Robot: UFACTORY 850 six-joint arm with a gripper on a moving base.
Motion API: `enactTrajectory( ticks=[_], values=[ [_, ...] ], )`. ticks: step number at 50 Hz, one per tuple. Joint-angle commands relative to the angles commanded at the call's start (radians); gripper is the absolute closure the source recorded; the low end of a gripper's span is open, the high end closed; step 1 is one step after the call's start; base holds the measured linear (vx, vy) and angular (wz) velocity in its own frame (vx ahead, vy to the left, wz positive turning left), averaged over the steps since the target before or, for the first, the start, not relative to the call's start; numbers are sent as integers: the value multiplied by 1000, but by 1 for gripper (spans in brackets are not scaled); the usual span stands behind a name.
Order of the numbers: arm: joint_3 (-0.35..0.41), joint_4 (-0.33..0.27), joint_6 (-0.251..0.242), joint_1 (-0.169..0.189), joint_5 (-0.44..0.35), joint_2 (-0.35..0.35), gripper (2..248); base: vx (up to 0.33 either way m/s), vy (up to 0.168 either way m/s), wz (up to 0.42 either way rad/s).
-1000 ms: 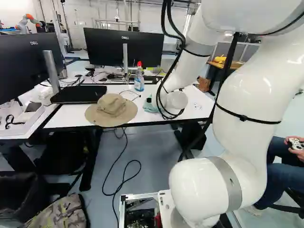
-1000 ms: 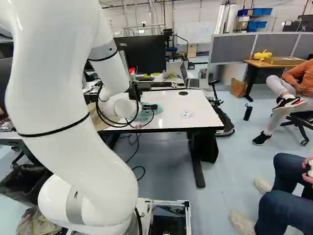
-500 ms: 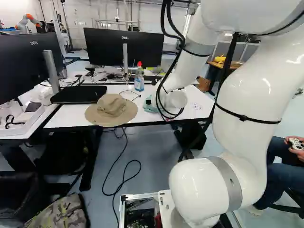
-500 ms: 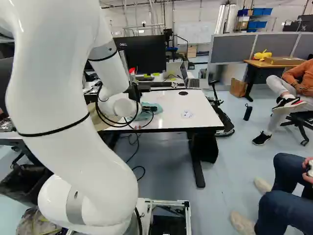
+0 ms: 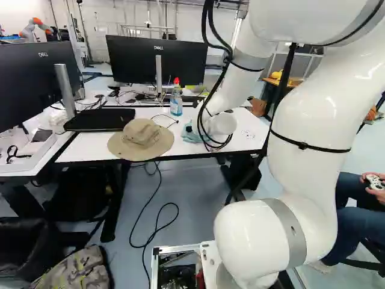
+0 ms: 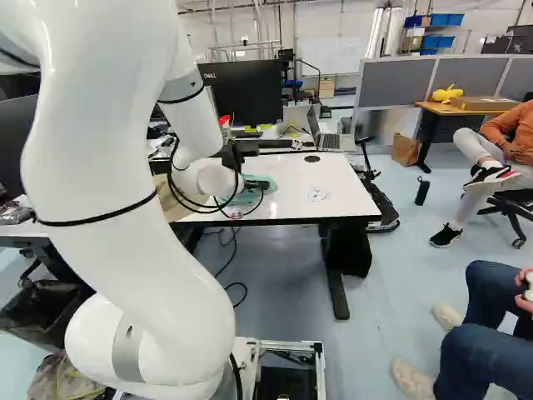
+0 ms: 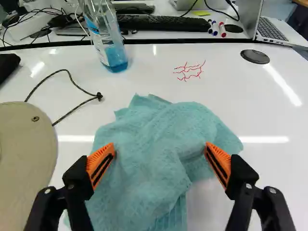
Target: Clean the table with the green towel
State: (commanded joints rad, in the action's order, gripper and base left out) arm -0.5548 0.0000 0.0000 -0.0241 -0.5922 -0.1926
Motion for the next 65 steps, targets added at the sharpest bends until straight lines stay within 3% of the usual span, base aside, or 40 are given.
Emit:
enactTrajectory(
  ticks=[29,30,34,35,39,40,44,45,50,51,55,56,65],
  values=[
    [-18,0,0,1,10,-15,12,0,0,0],
    [-18,0,0,1,10,-15,50,0,0,0],
    [-18,0,0,1,10,-15,50,0,0,0],
    [-18,0,0,1,10,-15,86,0,0,0],
    [-18,0,0,1,10,-15,86,0,0,0],
    [-18,0,0,1,10,-15,119,0,0,0],
    [-18,0,0,1,10,-15,119,0,0,0],
    [-18,0,0,1,10,-15,152,0,0,0],
    [-18,0,0,1,10,-15,152,0,0,0],
    [-18,0,0,1,10,-15,184,0,0,0],
    [-18,0,0,1,10,-15,184,0,0,0],
    [-18,0,0,1,10,-15,197,0,0,0],
    [-18,0,0,1,10,-15,197,0,0,0]
  ],
)
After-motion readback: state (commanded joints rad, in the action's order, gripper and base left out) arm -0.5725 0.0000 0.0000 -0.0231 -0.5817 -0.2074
